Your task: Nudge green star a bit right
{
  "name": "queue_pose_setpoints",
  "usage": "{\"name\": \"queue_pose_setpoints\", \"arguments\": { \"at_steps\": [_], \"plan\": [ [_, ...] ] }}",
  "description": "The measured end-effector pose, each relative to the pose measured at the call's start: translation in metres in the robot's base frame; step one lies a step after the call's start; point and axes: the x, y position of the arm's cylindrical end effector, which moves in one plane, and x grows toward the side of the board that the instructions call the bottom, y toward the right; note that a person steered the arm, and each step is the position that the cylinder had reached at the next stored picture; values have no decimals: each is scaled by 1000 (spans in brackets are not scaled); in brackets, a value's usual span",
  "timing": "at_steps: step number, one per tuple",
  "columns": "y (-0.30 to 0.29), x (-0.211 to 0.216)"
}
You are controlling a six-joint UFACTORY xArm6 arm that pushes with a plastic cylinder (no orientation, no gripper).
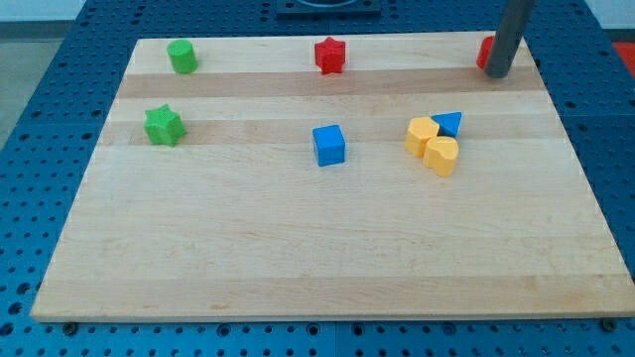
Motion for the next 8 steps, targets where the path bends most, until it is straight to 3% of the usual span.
{"name": "queue_pose_setpoints", "arguments": {
  "at_steps": [4,8],
  "plan": [
    [-1,9],
    [-136,60]
  ]
}}
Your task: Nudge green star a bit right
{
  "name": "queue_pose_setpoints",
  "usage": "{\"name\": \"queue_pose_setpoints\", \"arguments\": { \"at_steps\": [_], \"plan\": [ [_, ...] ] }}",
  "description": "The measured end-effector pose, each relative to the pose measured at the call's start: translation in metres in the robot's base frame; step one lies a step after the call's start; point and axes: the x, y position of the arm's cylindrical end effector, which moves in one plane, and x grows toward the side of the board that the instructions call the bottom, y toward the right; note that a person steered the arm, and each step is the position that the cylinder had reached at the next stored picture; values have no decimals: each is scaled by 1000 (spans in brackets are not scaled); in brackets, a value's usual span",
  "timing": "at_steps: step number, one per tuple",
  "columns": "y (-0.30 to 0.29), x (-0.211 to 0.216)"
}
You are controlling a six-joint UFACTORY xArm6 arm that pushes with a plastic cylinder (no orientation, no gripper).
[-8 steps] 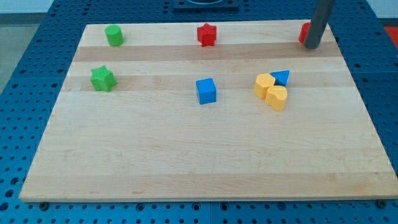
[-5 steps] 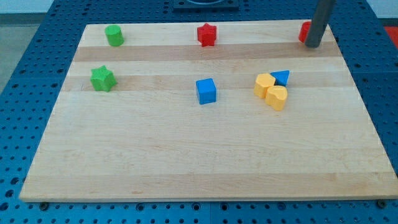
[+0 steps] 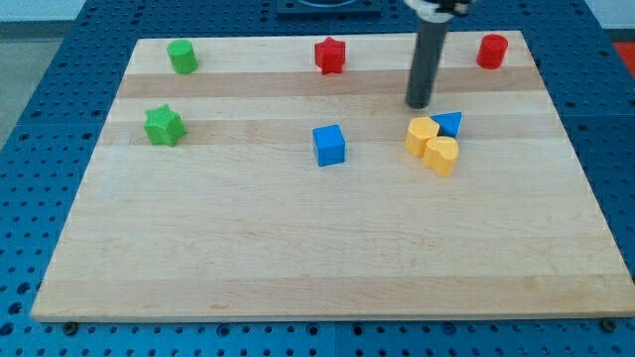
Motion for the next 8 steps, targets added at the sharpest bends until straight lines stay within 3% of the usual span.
{"name": "queue_pose_setpoints", "arguments": {
  "at_steps": [5,7,8],
  "plan": [
    [-289,1],
    [-373,1],
    [-379,21]
  ]
}}
